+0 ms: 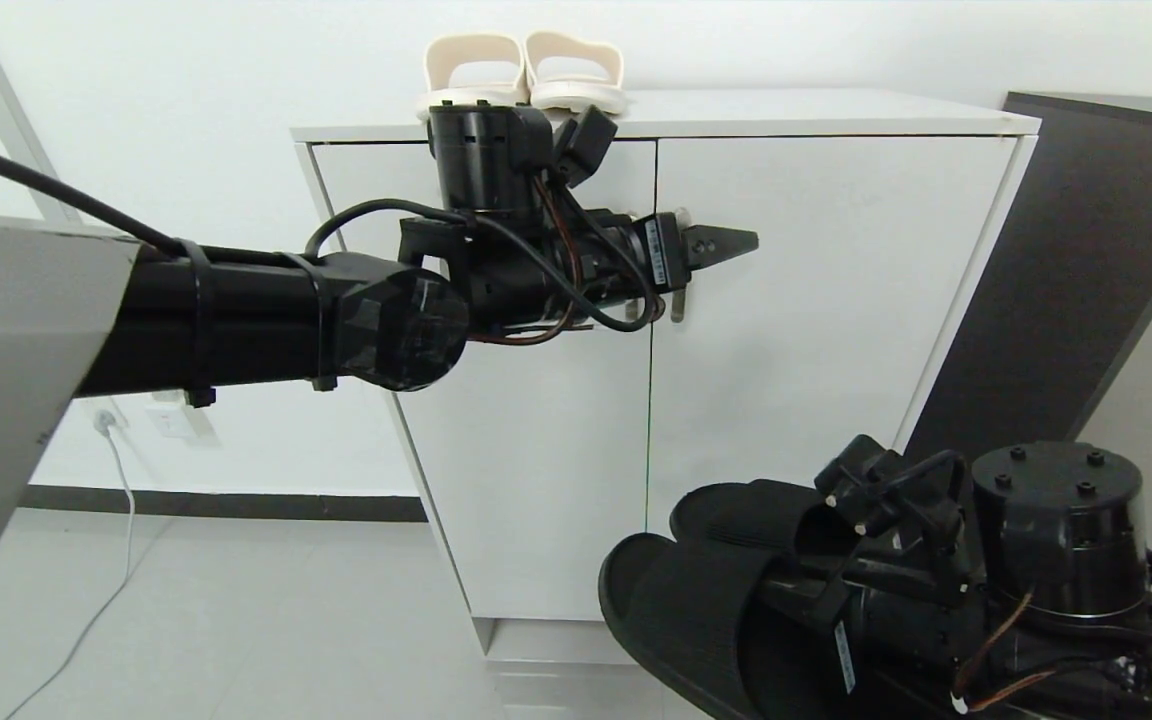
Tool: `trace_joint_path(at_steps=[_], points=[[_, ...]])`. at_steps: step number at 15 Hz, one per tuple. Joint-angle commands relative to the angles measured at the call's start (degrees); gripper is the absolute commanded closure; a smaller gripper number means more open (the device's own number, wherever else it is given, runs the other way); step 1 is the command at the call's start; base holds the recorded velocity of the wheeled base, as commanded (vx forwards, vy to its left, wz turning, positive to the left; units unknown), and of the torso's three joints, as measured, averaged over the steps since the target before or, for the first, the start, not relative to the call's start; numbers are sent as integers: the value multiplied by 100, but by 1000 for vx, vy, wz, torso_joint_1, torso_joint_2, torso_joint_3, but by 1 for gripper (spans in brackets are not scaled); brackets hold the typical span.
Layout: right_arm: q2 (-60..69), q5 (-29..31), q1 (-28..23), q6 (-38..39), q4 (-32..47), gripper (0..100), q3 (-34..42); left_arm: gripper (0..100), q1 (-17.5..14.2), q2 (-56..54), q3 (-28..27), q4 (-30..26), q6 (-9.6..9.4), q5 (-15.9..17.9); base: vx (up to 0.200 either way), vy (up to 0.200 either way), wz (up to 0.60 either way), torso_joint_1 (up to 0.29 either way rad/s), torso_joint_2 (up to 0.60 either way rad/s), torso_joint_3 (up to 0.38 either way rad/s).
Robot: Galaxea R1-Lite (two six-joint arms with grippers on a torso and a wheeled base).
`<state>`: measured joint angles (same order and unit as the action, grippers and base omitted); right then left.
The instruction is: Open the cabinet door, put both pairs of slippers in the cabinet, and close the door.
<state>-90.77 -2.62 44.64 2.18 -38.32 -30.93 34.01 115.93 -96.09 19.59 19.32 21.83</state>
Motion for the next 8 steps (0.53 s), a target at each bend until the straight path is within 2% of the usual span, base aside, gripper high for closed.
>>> trace_joint_path(at_steps=[1, 8], points=[[-11, -2, 1, 2, -1, 100, -1, 100, 9, 26, -42, 1, 1, 5, 0, 0, 0, 0, 0, 0], [16, -28, 36, 2, -1, 100, 78, 100, 88, -150, 187, 19, 1, 5, 0, 0, 0, 0, 0, 0]])
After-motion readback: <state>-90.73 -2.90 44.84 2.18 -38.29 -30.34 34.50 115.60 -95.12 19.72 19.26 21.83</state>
